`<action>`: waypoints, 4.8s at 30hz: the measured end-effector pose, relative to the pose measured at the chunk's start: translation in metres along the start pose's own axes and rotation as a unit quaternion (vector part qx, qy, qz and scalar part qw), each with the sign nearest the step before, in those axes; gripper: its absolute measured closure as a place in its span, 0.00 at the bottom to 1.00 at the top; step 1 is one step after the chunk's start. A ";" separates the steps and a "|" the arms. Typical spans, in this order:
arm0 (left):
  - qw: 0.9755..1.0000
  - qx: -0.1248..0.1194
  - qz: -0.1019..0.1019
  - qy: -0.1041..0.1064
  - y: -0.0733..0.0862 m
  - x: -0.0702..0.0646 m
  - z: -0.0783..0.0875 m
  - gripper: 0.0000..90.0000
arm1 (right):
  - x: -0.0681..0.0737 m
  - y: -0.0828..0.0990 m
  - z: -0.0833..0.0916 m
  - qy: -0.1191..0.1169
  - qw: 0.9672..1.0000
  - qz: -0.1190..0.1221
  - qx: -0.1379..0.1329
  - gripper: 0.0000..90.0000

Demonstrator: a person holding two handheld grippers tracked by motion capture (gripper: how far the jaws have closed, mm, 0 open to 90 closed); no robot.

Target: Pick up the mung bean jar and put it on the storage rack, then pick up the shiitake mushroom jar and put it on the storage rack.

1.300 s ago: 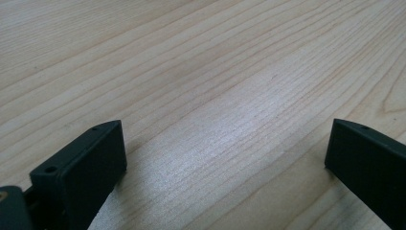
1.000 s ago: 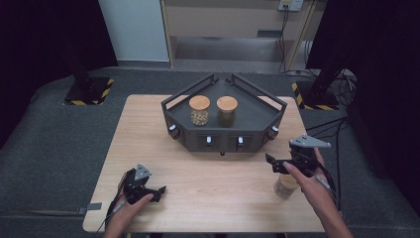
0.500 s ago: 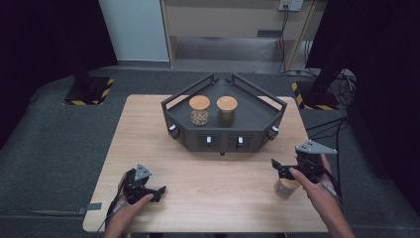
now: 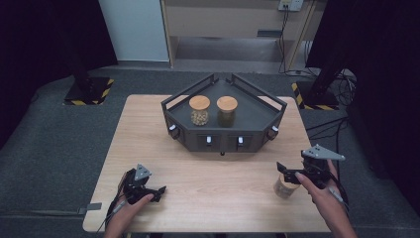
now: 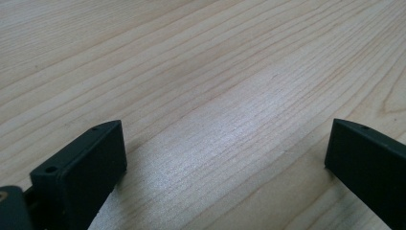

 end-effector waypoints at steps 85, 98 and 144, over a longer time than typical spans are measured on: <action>1.000 0.000 0.000 0.000 0.000 0.000 0.000 0.00 | -0.001 0.092 -0.005 -0.004 0.999 -0.033 0.021 0.02; 1.000 0.000 0.000 0.000 0.000 0.000 0.000 0.00 | 0.002 0.093 -0.019 -0.007 0.999 -0.026 0.031 0.02; 1.000 0.000 0.000 0.000 0.000 0.000 0.000 0.00 | 0.007 0.084 -0.046 0.022 0.999 -0.029 0.017 0.26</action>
Point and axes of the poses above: each handheld gripper's, and its own axes: z roughly backward along the jaws, y roughly out of its underside, x roughly to its left, the point moved 10 cm from there along -z, roughly forward along the jaws, and after that the axes turned 10 degrees about x, right-handed, at the moved point
